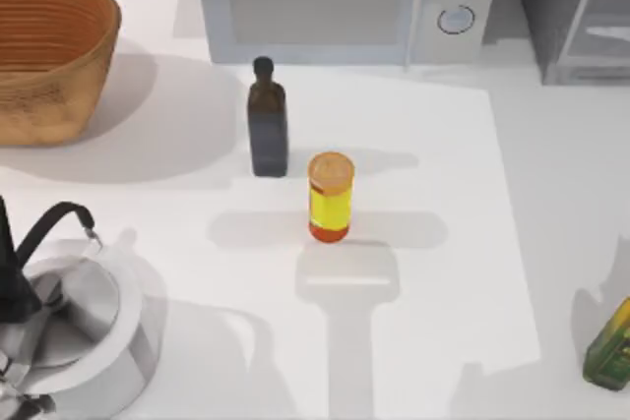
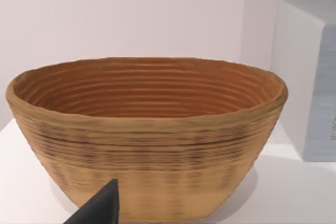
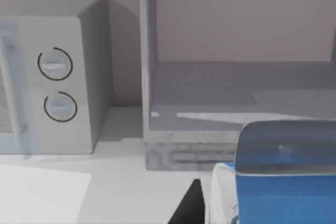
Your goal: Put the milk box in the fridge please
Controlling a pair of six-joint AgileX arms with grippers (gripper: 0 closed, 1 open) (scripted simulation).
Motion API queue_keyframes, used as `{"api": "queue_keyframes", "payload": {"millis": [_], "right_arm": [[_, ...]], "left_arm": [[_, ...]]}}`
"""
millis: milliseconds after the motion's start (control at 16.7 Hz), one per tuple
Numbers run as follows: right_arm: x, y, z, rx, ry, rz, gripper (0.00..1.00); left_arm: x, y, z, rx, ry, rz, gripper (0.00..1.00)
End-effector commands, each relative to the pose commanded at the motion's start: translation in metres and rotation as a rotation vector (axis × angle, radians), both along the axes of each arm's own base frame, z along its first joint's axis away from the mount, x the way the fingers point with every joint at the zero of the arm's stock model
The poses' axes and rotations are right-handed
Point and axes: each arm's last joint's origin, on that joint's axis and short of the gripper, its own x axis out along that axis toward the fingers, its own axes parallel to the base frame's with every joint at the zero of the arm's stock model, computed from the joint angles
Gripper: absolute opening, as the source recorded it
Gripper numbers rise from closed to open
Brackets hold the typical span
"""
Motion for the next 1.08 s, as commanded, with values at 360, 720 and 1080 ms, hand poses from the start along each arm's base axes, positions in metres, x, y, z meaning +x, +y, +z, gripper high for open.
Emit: {"api": "queue_keyframes", "payload": {"millis": [360,720,1080], "right_arm": [[0.000,0.000,0.003,0.002,-0.005,0.002,0.00],[0.017,-0.003,0.053,-0.002,-0.076,0.008,0.00],[0.099,-0.020,0.099,-0.017,-0.078,0.001,0.00]], "left_arm": [[0.000,0.000,0.000,0.000,0.000,0.000,1.00],[0.000,0.000,0.000,0.000,0.000,0.000,1.00],[0.000,0.000,0.000,0.000,0.000,0.000,1.00]]}}
